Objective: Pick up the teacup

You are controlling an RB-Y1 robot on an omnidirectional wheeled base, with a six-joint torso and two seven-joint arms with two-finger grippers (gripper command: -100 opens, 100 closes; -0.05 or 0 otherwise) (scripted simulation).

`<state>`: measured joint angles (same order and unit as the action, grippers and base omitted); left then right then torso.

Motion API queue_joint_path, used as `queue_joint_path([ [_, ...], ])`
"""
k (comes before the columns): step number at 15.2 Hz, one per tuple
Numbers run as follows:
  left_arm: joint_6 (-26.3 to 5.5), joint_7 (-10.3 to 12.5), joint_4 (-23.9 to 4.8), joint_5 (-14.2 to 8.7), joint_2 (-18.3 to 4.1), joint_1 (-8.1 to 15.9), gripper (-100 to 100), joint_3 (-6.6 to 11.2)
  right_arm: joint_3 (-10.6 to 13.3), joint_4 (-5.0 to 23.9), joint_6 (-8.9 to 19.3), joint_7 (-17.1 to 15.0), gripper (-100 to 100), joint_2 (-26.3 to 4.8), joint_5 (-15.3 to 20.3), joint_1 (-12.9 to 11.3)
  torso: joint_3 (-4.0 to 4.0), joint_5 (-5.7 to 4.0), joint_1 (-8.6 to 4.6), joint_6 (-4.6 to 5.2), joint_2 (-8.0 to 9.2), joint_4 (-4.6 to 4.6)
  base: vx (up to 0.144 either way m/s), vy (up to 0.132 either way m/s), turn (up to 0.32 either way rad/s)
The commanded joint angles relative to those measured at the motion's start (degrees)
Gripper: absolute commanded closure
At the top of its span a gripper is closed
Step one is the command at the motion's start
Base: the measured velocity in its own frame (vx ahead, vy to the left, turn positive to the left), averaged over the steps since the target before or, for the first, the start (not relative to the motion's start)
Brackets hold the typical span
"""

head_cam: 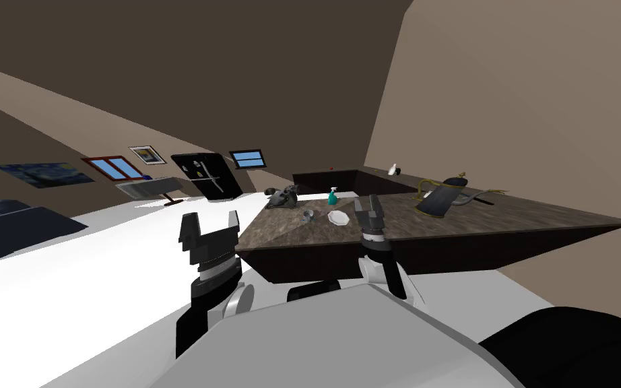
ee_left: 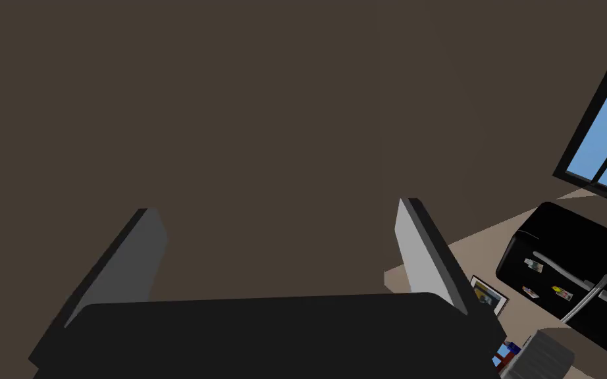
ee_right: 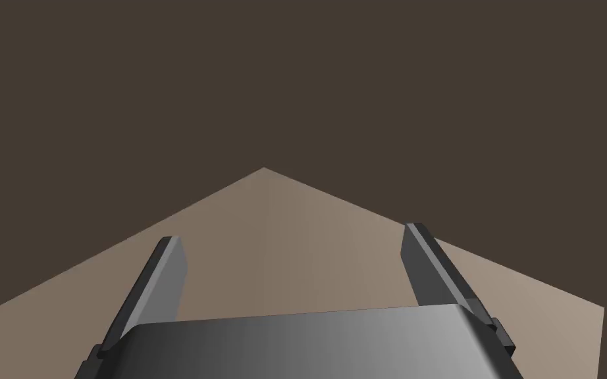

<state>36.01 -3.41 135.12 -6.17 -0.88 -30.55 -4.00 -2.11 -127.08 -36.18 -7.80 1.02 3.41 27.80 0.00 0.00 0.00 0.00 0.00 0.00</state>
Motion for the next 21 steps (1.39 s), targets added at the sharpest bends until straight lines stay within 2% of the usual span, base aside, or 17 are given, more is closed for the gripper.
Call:
queue_joint_path([
  [1,0.0,0.0,0.0,0.0,0.0,0.0,0,0.0,0.0,0.4,0.3,0.3,-100,-2.4,0.7,0.0,0.0,0.0,0.0,0.0,0.0,0.0,0.0,0.011,0.02],
  [3,0.0,0.0,0.0,0.0,0.0,0.0,0,0.0,0.0,0.8,0.6,0.5,-100,-4.1,1.4,-0.1,0.0,0.01,0.06,-0.01,0.0,0.0,-0.002,0.032,0.029],
  [4,0.0,0.0,0.0,0.0,0.0,0.0,0,0.0,-0.1,1.3,1.0,0.9,-100,-6.0,2.4,-0.1,0.0,0.02,0.09,0.0,0.0,0.0,0.0,0.037,0.028],
  [5,0.0,0.0,0.0,0.0,0.0,0.0,0,0.0,-0.1,1.3,1.0,0.9,-100,-6.0,2.4,-0.1,0.0,0.02,0.11,-0.01,0.0,0.0,0.004,0.039,0.025],
  [9,0.0,0.0,0.0,0.0,0.0,0.0,0,-0.01,-0.2,3.4,2.8,2.5,-100,-11.6,6.6,-0.3,-0.01,0.05,0.24,-0.01,-0.01,0.0,0.003,0.062,0.049],
  [10,0.0,0.0,0.0,0.0,0.0,0.0,0,-0.01,-0.2,3.4,2.8,2.5,-100,-11.9,6.6,-0.3,-0.01,0.06,0.27,-0.02,-0.02,0.0,0.005,0.071,0.039],
  [11,0.0,0.0,0.0,0.0,0.0,0.0,0,-0.01,-0.2,4.4,3.5,3.2,-100,-13.9,8.3,-0.3,-0.01,0.06,0.28,-0.01,-0.02,-0.01,0.002,0.076,0.047],
  [12,0.0,0.0,0.0,0.0,0.0,0.0,0,-0.01,-0.2,4.4,3.5,3.2,-100,-14.0,8.3,-0.3,-0.01,0.06,0.3,-0.02,-0.02,-0.01,0.006,0.067,0.044],
  [13,0.0,0.0,0.0,0.0,0.0,0.0,0,-0.01,-0.3,5.4,4.3,3.9,-100,-16.0,10.3,-0.4,-0.02,0.07,0.29,-0.01,-0.03,-0.01,0.011,0.074,0.064],
  [14,0.0,0.0,0.0,0.0,0.0,0.0,0,-0.01,-0.3,5.4,4.3,3.9,-100,-16.1,10.3,-0.4,-0.02,0.06,0.29,-0.02,-0.04,-0.01,0.006,0.069,0.052],
  [15,0.0,0.0,0.0,0.0,0.0,0.0,0,-0.01,-0.3,6.5,5.2,4.7,-100,-18.1,12.3,-0.5,-0.02,0.07,0.28,-0.01,-0.03,-0.01,0.002,0.074,0.054],
  [16,0.0,0.0,0.0,0.0,0.0,0.0,0,-0.01,-0.3,6.5,5.2,4.7,-100,-18.1,12.4,-0.5,-0.02,0.06,0.29,-0.01,-0.02,-0.01,-0.002,0.079,0.051],
  [17,0.0,0.0,0.0,0.0,0.0,0.0,0,-0.01,-0.4,7.7,6.1,5.6,-100,-20.3,14.4,-0.6,-0.01,0.07,0.31,-0.01,-0.01,-0.01,0.01,0.103,0.077],
  [18,0.0,0.0,0.0,0.0,0.0,0.0,0,-0.01,-0.4,7.7,6.1,5.6,-100,-20.3,14.6,-0.6,-0.02,0.08,0.38,-0.02,-0.03,-0.01,0.017,0.096,0.052],
  [19,0.0,0.0,0.0,0.0,0.0,0.0,0,-0.01,-0.5,8.9,7.1,6.5,-100,-22.4,16.4,-0.7,-0.03,0.09,0.39,-0.01,-0.05,-0.01,0.014,0.088,0.074],
  [20,0.0,0.0,0.0,0.0,0.0,0.0,0,-0.01,-0.5,8.9,7.1,6.5,-100,-22.4,17.0,-0.7,-0.03,0.09,0.38,-0.02,-0.06,-0.01,0.008,0.079,0.061],
  [21,0.0,0.0,0.0,0.0,0.0,0.0,0,-0.01,-0.5,10.3,8.2,7.4,-100,-24.5,18.7,-0.8,-0.03,0.08,0.35,-0.01,-0.04,-0.01,0.005,0.103,0.087],
])
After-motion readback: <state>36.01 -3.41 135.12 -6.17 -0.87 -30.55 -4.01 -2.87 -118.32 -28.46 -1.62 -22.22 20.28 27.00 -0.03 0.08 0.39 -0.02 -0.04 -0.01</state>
